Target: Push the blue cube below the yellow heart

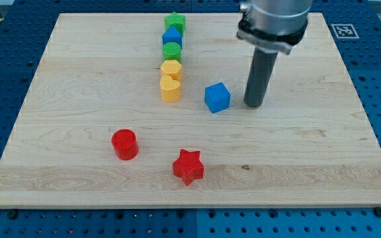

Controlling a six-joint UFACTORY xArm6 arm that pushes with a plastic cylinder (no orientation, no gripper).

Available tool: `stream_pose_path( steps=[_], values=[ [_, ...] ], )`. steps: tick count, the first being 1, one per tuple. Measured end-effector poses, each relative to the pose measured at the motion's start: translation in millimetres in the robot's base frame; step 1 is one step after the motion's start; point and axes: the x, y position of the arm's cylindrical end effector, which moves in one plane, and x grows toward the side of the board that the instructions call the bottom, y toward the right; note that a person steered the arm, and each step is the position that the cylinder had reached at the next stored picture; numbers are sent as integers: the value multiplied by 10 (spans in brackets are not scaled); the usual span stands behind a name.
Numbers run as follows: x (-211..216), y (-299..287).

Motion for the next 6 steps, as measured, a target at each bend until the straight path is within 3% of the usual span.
stream_pose_path(
  steps=[1,3,6],
  values=[
    [-130,-160],
    [32,-864],
    [139,-900]
  ],
)
